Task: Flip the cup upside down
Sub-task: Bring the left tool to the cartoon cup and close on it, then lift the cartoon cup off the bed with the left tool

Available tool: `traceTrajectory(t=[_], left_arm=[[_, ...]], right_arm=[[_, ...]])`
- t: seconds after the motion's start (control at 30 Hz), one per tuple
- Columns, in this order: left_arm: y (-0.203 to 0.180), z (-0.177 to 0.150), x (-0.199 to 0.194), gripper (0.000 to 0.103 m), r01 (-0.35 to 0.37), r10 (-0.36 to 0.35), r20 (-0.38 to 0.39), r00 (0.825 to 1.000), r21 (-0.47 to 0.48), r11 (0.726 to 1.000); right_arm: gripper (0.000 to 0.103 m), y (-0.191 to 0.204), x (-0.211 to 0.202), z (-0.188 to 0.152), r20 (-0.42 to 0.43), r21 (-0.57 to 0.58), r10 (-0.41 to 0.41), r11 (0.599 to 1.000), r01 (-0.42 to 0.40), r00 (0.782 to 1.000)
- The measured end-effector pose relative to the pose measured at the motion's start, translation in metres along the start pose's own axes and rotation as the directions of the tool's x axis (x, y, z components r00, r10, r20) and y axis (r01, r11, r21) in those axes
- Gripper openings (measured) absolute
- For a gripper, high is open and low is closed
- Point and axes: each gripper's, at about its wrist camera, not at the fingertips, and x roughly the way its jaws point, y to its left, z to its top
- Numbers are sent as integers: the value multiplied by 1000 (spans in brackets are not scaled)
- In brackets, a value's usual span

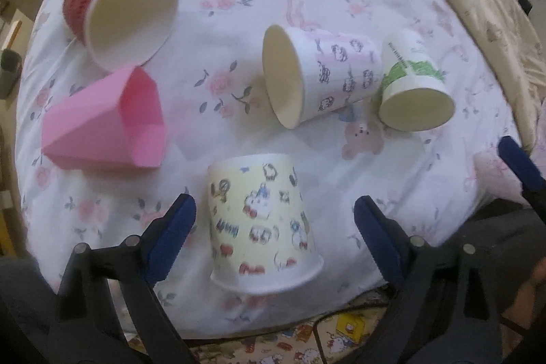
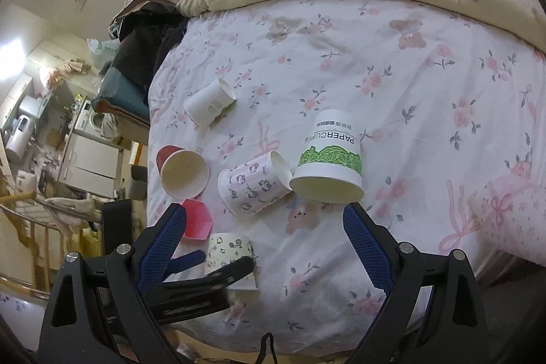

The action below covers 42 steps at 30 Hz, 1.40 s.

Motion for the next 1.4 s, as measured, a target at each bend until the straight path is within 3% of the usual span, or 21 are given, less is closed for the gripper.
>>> traceTrajectory(t=[0.1, 0.23, 0.37, 0.6, 1.0, 1.4], left_arm=[[-1, 3, 10, 86, -13, 13, -26, 1000, -8, 1000], [-4, 8, 20, 85, -47, 48, -32, 998, 17, 999], [-3, 9, 23, 55, -30, 30, -50, 998, 14, 999], [7, 7, 2, 54, 31, -31, -14, 999, 7, 1000], [63, -2, -86, 54, 61, -62, 168, 984, 11, 998], [94, -16, -78, 54, 46, -31, 246, 969, -56, 997]], right_arm=[[95, -1, -1, 0, -1, 10, 18, 1000, -18, 1000], [95, 0, 0, 0, -5, 15, 24, 1000, -24, 1000], [95, 1, 3, 0, -13, 12, 19, 1000, -19, 1000], [95, 2, 4, 0, -7, 4, -1, 1000, 1, 1000], [95, 14, 11, -5, -18, -50, -28, 998, 27, 999], [95, 28, 37, -18, -82, -108, -65, 993, 56, 995]])
